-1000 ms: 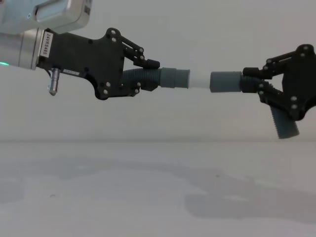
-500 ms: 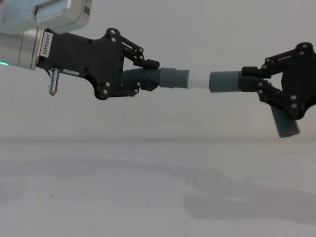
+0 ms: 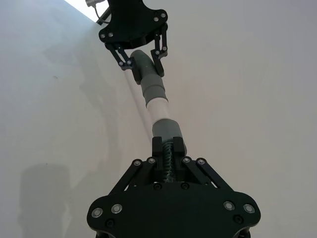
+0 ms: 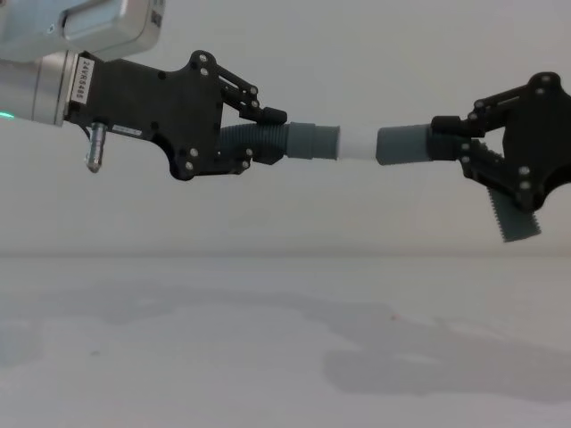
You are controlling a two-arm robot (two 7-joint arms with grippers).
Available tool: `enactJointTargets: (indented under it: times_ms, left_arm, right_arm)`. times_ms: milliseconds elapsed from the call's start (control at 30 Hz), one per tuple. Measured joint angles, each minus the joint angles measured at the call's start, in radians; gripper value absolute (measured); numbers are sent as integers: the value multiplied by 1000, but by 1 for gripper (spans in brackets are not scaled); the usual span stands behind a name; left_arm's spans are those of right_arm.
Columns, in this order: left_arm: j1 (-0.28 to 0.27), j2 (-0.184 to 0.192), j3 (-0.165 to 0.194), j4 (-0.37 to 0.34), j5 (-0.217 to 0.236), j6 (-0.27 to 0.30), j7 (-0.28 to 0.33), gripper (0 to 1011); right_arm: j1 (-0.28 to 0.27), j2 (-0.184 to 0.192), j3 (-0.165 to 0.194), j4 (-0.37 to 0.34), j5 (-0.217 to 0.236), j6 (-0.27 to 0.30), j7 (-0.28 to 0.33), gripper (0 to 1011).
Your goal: Use both hands to pick up one end of the pipe from the table, align the ends, and insert them.
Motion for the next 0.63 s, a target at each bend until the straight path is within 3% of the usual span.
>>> enactJointTargets:
  times_ms: [633]
  left_arm:
    - [0,-2,0,0,0,0,0,302]
  right_arm:
    - [1,-2,-2,-3,4,5,0,103]
